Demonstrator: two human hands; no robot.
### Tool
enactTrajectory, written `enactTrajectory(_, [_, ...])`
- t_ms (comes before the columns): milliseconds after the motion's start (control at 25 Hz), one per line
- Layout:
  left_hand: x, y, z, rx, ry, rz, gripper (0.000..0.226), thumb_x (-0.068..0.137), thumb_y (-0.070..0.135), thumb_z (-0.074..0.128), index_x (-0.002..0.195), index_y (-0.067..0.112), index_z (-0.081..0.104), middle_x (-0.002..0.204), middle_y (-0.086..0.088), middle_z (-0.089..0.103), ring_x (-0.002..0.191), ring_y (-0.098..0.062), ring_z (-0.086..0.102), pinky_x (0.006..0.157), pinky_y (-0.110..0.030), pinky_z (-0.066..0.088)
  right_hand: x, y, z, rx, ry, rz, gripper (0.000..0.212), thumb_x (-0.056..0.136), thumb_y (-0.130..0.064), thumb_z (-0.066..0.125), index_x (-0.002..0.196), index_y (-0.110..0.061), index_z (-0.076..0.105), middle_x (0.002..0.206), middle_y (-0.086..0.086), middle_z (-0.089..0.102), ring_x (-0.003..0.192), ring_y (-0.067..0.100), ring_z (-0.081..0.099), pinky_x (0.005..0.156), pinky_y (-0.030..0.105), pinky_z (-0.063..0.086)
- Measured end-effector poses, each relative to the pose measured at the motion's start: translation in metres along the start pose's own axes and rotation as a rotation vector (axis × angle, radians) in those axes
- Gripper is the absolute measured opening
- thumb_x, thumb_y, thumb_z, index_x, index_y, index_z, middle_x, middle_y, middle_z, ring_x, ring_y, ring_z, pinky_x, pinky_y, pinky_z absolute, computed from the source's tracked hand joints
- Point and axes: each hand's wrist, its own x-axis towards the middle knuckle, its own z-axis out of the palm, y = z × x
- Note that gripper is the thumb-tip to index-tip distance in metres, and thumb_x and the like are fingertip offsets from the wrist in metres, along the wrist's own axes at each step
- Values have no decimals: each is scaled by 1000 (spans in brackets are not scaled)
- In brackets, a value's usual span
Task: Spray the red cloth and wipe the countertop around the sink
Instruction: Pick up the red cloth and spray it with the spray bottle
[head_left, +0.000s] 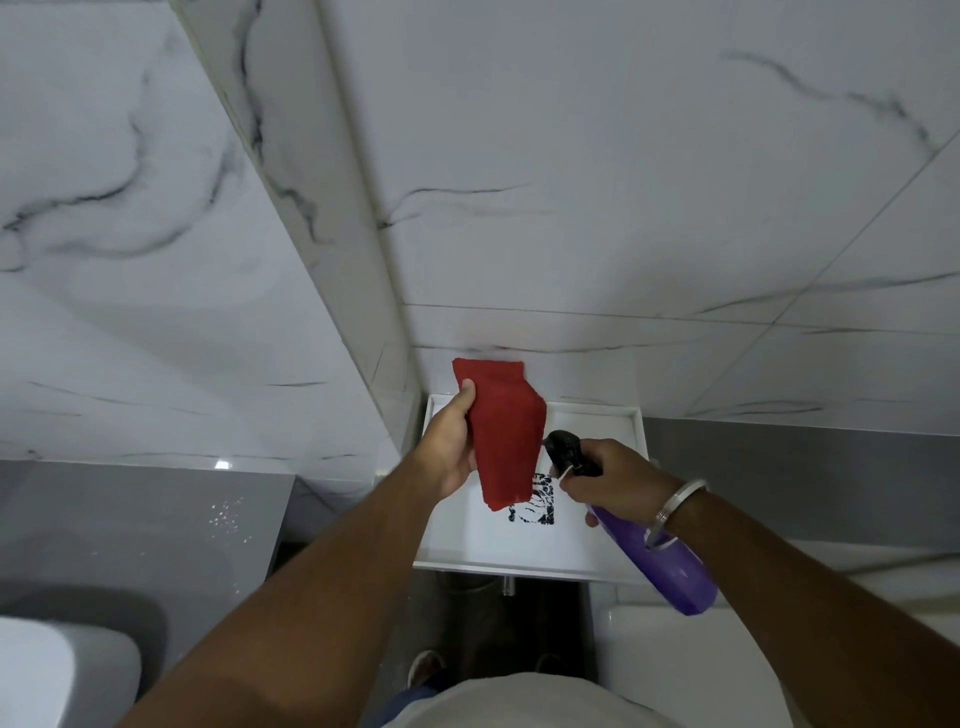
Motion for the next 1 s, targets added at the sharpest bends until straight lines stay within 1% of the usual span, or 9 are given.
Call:
enactTrajectory(120, [-3, -2, 2, 14, -17, -13, 58, 96, 64, 38, 118, 19, 69, 116, -5, 75, 107, -20, 71, 86, -38, 56, 4, -4, -2, -39, 88, -29, 4, 71, -20, 61, 72, -16, 59, 66, 4, 58, 51, 22, 67, 54, 34, 55])
enactTrajectory(240, [-5, -6, 3, 46, -41, -32, 59, 96, 64, 38, 120, 20, 69, 120, -5, 74, 110, -20, 70, 92, -40, 53, 15, -13, -7, 87, 138, -57, 5, 75, -14, 61, 79, -15, 64, 64, 2, 58, 49, 23, 63, 51, 35, 56])
enactTrajectory(360, [-9, -8, 4, 47, -44, -39, 58, 97, 63, 38, 124, 20, 66, 120, -5, 74, 111, -19, 70, 87, -38, 54, 23, -27, -14, 37, 152, -94, 5, 69, -24, 62, 71, -19, 63, 61, 3, 60, 47, 24, 65, 50, 33, 55])
enactTrajectory(480, [-11, -10, 3, 54, -42, -37, 57, 97, 62, 38, 124, 21, 66, 119, -4, 74, 109, -18, 70, 81, -35, 55, 31, -37, -23, 53, 207, -95, 15, 67, -29, 62, 77, -18, 65, 63, 2, 62, 48, 25, 67, 48, 29, 53])
enactTrajectory(600, [-12, -10, 4, 52, -34, -33, 58, 97, 63, 37, 123, 21, 67, 119, -4, 74, 109, -19, 71, 82, -37, 55, 32, -41, -23, -1, 147, -103, 17, 64, -30, 62, 73, -15, 63, 61, 3, 61, 50, 26, 69, 48, 30, 53])
enactTrajectory(760, [-11, -8, 4, 21, -21, -9, 59, 97, 64, 34, 121, 22, 69, 118, -4, 75, 108, -19, 71, 83, -37, 55, 19, -22, -4, -76, 27, -87, 13, 63, -32, 64, 73, -24, 62, 63, 0, 64, 53, 22, 69, 59, 41, 59])
enactTrajectory(880, [-12, -5, 4, 13, -5, 10, 57, 97, 64, 35, 119, 23, 68, 116, -2, 76, 106, -18, 72, 82, -37, 55, 8, -3, 6, -98, 6, -68, 14, 64, -40, 70, 65, -29, 61, 56, -7, 61, 51, 20, 69, 54, 33, 55])
enactTrajectory(960, [-12, -6, 5, 15, 5, 14, 55, 97, 64, 35, 116, 24, 68, 114, -1, 76, 105, -18, 72, 84, -39, 55, 0, 2, 10, -34, 4, -99, 7, 65, -46, 70, 67, -45, 64, 58, -15, 64, 50, 15, 66, 51, 26, 53])
enactTrajectory(1000, [-12, -6, 5, 17, 8, 16, 54, 97, 64, 36, 115, 25, 69, 113, -1, 76, 105, -18, 72, 85, -39, 54, -2, 3, 10, 3, 5, -126, 10, 66, -46, 70, 67, -53, 63, 60, -20, 65, 50, 14, 65, 51, 25, 53])
